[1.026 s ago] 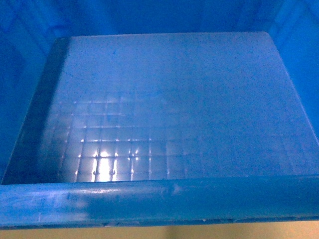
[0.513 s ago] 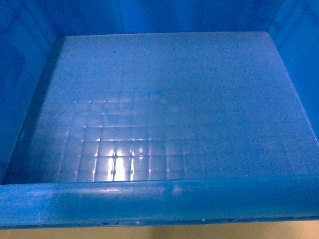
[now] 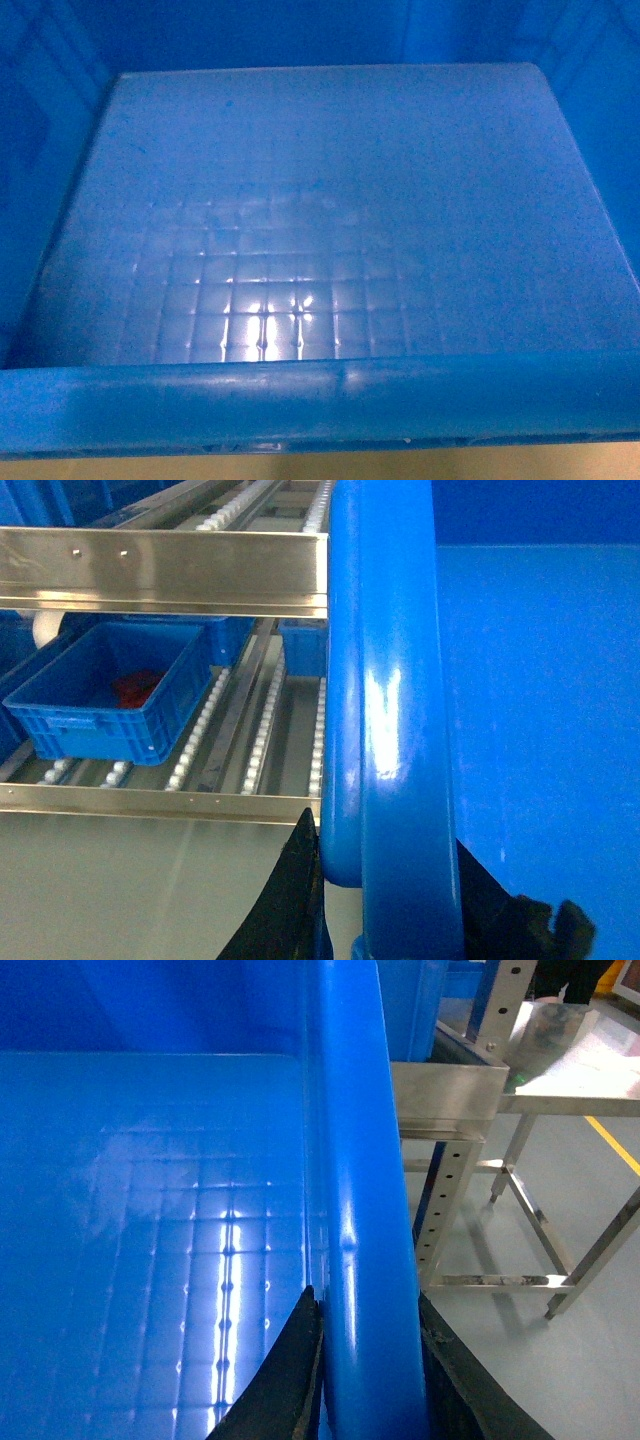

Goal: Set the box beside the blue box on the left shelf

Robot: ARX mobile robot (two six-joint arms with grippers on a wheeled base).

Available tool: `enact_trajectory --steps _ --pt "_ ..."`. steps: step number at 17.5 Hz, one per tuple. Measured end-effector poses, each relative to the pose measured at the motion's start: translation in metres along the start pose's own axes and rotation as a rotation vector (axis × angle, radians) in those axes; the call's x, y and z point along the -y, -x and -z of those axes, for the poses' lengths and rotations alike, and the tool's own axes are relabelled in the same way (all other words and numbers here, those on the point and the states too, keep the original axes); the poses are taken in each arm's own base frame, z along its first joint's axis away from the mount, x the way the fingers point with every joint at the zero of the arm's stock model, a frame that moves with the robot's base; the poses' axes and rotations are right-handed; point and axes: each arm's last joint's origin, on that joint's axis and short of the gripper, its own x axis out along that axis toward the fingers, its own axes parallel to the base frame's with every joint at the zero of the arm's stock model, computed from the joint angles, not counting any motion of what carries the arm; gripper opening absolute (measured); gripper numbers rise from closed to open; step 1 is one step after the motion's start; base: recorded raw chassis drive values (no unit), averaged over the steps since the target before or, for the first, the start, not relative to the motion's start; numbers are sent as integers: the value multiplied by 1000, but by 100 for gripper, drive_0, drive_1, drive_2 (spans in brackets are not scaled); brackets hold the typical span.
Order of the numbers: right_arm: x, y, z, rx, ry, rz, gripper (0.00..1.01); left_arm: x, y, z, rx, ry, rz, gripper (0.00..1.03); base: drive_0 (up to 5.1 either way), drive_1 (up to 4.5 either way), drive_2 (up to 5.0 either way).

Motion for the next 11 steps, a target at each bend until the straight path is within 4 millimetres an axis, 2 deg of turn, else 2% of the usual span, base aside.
enact_trajectory --steps 11 --pt "0 0 0 0 0 0 17 0 0 0 0 0 0 18 -493 248 248"
